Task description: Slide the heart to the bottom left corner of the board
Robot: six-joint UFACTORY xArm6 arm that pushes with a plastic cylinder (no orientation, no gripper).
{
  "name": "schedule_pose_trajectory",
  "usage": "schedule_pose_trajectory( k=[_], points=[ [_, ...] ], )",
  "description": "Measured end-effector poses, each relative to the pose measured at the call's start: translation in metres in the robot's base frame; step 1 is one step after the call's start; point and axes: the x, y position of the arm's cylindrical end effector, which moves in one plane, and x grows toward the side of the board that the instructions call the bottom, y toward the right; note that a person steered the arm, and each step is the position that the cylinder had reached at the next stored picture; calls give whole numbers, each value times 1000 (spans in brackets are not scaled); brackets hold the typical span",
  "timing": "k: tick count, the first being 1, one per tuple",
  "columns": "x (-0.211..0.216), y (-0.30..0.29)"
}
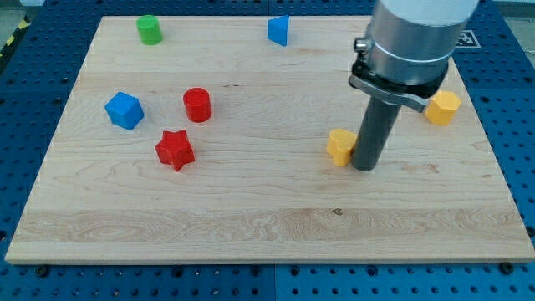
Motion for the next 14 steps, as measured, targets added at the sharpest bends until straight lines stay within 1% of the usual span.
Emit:
schedule_pose_trajectory(
  k=[1,2,3,5,6,7,8,9,10,14],
  points=[
    [0,7],
    [0,28],
    [-1,28],
    [-2,-9],
    [-2,-12],
    [-42,-13],
    [-63,-14],
    [-85,-26],
    [-62,-34],
    [-45,-42]
  ],
)
